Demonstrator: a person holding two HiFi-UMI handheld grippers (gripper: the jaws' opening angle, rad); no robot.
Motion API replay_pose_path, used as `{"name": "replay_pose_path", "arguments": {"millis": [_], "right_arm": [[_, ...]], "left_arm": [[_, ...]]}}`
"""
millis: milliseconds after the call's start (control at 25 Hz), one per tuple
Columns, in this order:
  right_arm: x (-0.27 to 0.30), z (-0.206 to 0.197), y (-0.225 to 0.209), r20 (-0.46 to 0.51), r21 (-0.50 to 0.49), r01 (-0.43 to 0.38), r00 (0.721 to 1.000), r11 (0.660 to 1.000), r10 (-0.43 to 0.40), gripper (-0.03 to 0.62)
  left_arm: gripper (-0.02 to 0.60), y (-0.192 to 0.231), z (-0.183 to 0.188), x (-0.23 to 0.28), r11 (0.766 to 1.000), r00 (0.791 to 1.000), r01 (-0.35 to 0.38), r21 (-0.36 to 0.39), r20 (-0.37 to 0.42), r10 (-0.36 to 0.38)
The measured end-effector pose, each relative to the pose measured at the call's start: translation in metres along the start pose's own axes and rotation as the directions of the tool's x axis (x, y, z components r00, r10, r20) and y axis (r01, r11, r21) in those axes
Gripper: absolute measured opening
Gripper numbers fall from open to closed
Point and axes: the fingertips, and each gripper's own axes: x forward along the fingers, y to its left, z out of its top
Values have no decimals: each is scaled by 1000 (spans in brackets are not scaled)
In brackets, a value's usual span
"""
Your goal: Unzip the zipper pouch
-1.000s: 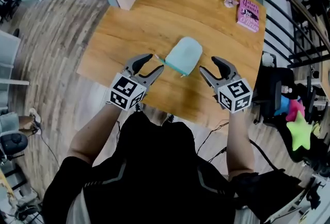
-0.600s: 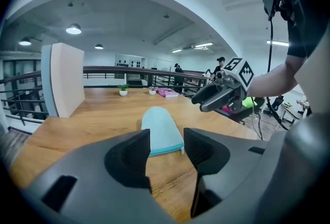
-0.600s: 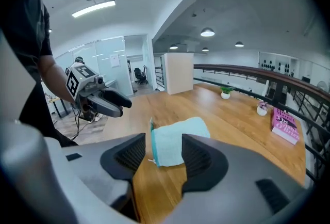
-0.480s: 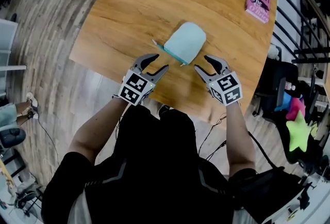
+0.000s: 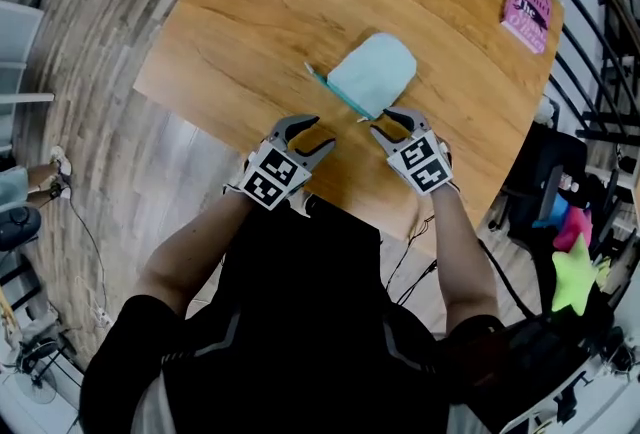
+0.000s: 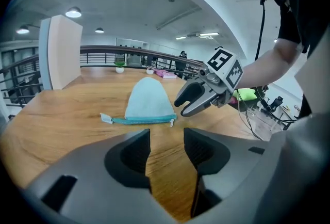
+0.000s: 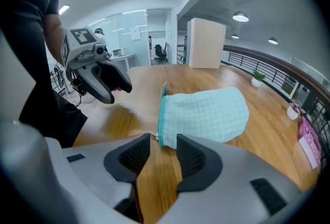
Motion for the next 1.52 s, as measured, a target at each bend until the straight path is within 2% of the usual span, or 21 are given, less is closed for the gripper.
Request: {"name": "replay_pose_path", "arguments": {"millis": [280,640,920,1120,1320,1520], "right_arm": [[22,-14,-4,-50,-88,-25,999,996,20,147],[26,-13,0,-36,-76,-52,998,996,49,66],[21,-2,9,-1,51,-100,995,994,100,57],[1,24,15,60,181,-122,992,976,113,54],[-19,61,19,142,289,-114,987,951,75,52],[-40,96,22,184,348,-77,983,934,13,51]], "left_arm": [[222,2,-5,4,1000,1000,-10,-20,-12,10],[221,-3,-2,4,1000,1000,-2,-28,-9,2],[215,-4,9,2,1000,1000,28,0,-5,-28],[202,-6,29,-6,996,997,72,51,15,-73],[199,-2,50,-18,987,992,116,107,32,-120],[193,-2,75,-35,969,981,172,178,59,-185]]}}
